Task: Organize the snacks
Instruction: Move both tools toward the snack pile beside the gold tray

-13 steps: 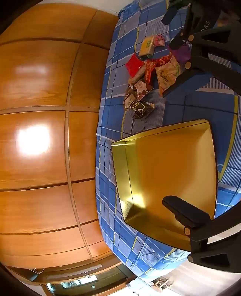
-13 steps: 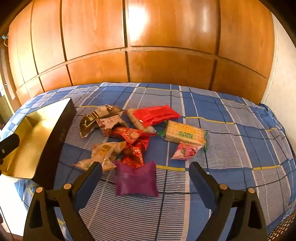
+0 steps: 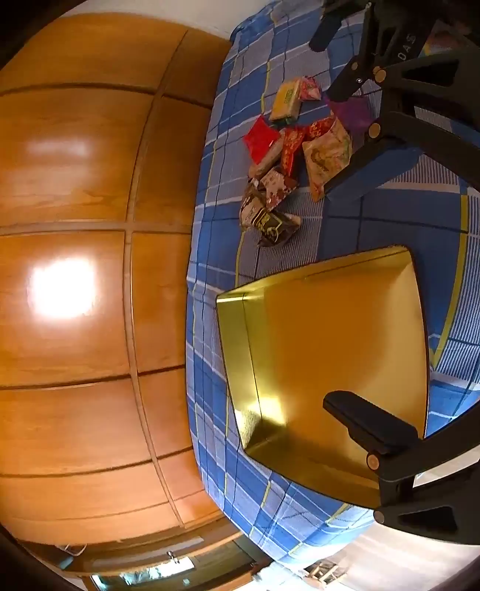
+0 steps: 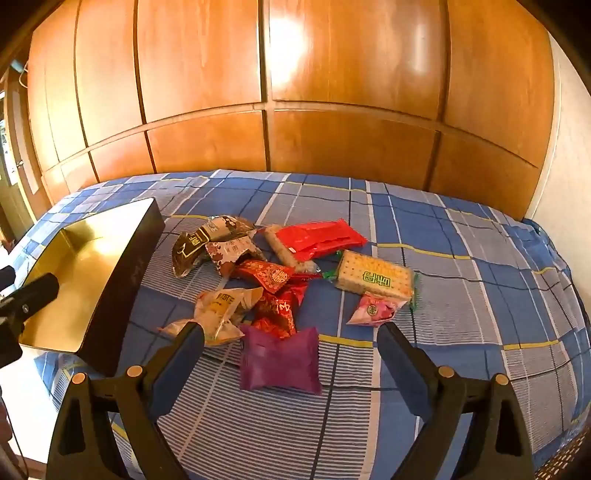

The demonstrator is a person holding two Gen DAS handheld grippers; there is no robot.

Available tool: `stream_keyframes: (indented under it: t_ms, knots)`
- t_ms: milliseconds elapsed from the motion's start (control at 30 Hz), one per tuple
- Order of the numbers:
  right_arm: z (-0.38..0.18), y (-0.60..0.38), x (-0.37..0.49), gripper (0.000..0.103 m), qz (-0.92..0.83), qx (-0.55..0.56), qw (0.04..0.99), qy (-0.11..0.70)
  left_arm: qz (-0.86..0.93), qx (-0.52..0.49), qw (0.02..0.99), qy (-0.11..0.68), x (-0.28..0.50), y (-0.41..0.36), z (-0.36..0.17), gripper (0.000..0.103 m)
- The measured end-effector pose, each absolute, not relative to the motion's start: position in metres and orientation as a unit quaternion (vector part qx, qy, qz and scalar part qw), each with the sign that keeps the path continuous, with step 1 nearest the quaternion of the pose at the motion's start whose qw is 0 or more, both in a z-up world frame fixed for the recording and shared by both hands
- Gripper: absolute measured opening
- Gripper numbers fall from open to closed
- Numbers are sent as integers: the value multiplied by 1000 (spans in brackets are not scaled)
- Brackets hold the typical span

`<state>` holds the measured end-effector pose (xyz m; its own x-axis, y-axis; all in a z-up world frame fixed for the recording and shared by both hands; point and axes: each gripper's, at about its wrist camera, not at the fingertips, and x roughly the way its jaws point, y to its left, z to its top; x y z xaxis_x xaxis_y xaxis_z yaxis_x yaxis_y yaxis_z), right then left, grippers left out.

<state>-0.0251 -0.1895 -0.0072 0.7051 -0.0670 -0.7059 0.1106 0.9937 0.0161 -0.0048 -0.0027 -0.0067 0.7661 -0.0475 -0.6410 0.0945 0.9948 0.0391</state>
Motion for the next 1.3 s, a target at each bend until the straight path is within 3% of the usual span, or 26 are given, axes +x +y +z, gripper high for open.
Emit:
stream_keyframes:
  t_ms: [1300]
  knots:
    - [3, -210, -29, 96, -63, 23, 928, 367, -130, 74, 924, 352, -7, -35, -9, 103]
